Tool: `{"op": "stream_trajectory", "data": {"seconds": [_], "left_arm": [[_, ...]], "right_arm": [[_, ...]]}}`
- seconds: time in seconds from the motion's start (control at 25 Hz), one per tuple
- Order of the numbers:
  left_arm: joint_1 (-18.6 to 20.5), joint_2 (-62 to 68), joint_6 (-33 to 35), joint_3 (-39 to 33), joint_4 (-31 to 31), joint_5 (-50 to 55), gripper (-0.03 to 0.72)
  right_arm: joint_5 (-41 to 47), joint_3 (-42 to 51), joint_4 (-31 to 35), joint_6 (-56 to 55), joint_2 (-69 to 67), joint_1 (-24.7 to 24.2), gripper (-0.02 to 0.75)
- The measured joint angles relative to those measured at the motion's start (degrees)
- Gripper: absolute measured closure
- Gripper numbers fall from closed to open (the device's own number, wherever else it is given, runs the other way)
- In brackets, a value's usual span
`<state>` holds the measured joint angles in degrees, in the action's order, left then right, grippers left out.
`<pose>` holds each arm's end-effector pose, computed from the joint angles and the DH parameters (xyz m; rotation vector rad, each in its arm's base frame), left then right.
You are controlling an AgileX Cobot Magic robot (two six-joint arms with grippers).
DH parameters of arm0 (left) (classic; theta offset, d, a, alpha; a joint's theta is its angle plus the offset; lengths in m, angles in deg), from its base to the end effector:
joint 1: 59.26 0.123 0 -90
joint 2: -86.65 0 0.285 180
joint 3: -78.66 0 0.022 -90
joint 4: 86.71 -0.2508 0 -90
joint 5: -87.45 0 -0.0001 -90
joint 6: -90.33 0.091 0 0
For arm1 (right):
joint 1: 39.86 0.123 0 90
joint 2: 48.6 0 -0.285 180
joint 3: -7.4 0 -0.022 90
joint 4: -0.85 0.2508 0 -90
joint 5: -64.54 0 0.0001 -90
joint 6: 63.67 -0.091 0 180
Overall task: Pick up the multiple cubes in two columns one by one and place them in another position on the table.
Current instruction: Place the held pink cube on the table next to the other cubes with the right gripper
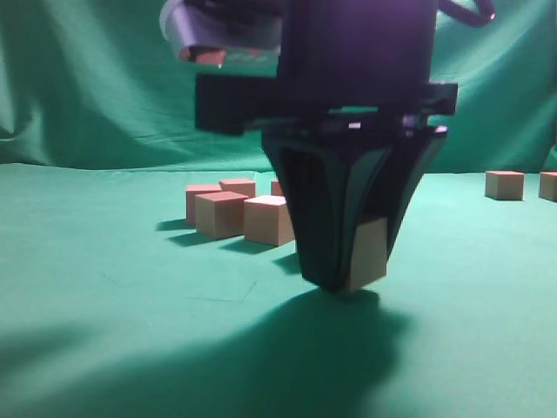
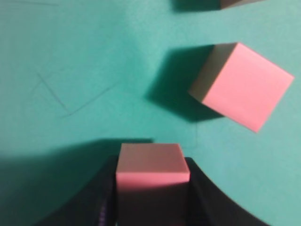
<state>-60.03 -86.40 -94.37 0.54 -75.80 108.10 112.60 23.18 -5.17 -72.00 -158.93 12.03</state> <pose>0.0525 -0.0068 0.1768 -0.1807 1.8372 -0.2531 0.2055 0.2505 0.1700 -1.2099 2.7589 -0.0296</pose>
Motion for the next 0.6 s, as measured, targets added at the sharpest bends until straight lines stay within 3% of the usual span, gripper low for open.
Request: {"op": "stream_trajectory", "data": {"seconds": [0.6], "left_arm": [[0.00,0.00,0.00,0.00,0.00,0.00,0.688]], "right_arm": [[-4.10,-0.03,-2.47,-1.00,-1.76,0.00,0.465]]}}
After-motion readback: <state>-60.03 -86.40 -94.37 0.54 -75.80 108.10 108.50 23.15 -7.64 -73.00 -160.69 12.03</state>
